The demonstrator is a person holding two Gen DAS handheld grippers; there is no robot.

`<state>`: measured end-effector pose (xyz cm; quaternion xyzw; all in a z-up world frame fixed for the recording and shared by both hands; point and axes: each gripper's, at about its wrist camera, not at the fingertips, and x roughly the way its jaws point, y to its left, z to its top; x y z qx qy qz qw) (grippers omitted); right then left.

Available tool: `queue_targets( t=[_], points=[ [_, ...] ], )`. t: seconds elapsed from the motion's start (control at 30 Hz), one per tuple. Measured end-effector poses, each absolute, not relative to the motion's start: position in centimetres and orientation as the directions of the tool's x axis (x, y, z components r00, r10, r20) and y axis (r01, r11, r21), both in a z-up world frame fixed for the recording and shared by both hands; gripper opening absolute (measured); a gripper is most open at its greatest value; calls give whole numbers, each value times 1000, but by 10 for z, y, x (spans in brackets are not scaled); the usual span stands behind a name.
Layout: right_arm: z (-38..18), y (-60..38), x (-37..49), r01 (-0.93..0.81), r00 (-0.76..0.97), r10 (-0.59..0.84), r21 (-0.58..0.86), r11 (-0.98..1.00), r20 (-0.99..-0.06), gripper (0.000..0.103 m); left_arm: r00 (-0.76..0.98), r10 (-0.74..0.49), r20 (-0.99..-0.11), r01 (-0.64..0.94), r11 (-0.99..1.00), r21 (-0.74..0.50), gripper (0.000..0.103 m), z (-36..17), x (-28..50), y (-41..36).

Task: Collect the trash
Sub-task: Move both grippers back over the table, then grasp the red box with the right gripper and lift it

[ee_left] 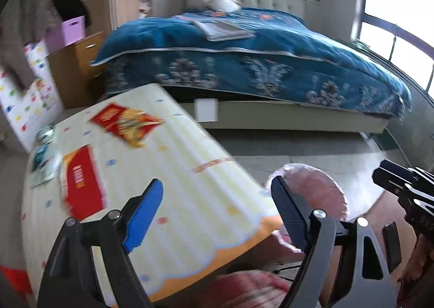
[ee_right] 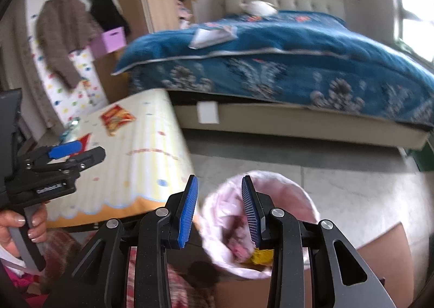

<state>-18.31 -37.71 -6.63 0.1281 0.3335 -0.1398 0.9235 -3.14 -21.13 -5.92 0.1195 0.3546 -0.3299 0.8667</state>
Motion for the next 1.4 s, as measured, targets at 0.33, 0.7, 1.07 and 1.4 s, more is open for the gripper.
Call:
queue_targets(
  t=[0.33,0.7,1.07,1.4],
  points=[
    [-52,-299,-119,144,752,-40,104,984,-658,42,657,-334,-676,437,899,-19,85,-53,-2,-96],
    [-61,-201,-44,-67,728,115,97,993,-675,44,712,-157,-684,209,978,-7,87,-67,33,7],
    [-93,-141,37,-115,661,136,80,990,-738,87,710,-36,-703,83,996,33,96,-83,86,55],
    [-125,-120,98,-126,591,135,75,989,-795,89,675,-4,-738,75,995,63,96,-102,135,56]
  ],
)
